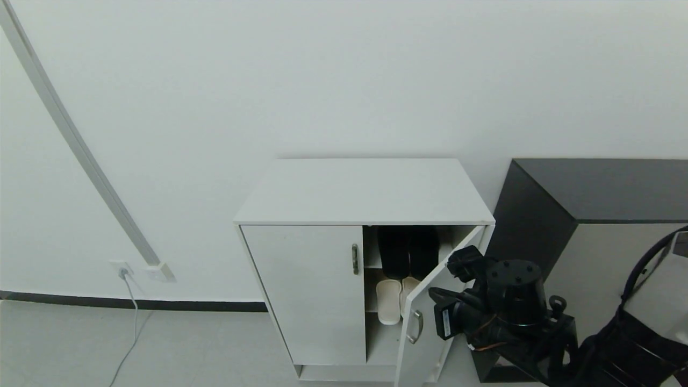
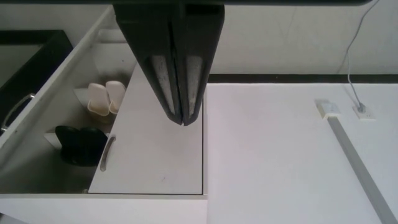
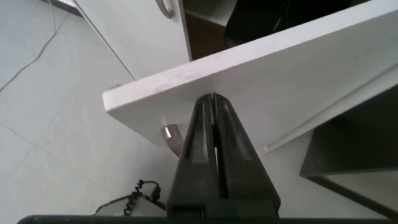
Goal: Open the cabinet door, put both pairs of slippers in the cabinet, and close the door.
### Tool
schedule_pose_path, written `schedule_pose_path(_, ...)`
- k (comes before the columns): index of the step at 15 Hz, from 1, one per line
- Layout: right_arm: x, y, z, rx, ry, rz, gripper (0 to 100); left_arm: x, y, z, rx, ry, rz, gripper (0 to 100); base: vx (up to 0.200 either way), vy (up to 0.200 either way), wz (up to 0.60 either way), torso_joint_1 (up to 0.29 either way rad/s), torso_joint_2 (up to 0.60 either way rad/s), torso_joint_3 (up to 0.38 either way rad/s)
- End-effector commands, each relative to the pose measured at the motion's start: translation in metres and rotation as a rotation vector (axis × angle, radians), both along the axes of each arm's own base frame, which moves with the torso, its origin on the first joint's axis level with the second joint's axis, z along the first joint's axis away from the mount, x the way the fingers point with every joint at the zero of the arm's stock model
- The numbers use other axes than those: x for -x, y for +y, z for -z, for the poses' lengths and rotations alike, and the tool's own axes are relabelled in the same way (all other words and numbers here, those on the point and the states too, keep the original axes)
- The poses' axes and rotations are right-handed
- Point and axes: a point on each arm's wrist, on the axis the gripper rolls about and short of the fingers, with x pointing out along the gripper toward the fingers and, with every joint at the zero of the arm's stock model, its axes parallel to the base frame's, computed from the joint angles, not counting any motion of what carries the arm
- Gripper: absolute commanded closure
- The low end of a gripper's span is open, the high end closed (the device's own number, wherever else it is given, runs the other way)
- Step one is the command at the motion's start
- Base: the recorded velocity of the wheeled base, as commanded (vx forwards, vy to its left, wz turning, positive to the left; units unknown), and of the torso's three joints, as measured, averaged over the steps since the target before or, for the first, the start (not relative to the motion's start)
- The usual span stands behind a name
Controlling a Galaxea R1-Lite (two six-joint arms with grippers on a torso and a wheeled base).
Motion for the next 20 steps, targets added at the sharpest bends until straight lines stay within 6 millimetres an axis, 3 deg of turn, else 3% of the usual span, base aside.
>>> schedule_pose_path(1,-0.012,0.007,0.01,0.005,0.007,0.006,100,0.0,0.0,0.0,0.0,0.0,-0.001,100,0.0,0.0,0.0,0.0,0.0,0.0)
schedule_pose_path(13,-0.077,0.025,0.03,-0.03,-0.045,0.074,100,0.0,0.0,0.0,0.0,0.002,-0.001,100,0.0,0.0,0.0,0.0,0.0,0.0)
schedule_pose_path(20,-0.101,0.026,0.028,-0.046,-0.067,0.102,100,0.0,0.0,0.0,0.0,0.0,-0.001,100,0.0,0.0,0.0,0.0,0.0,0.0)
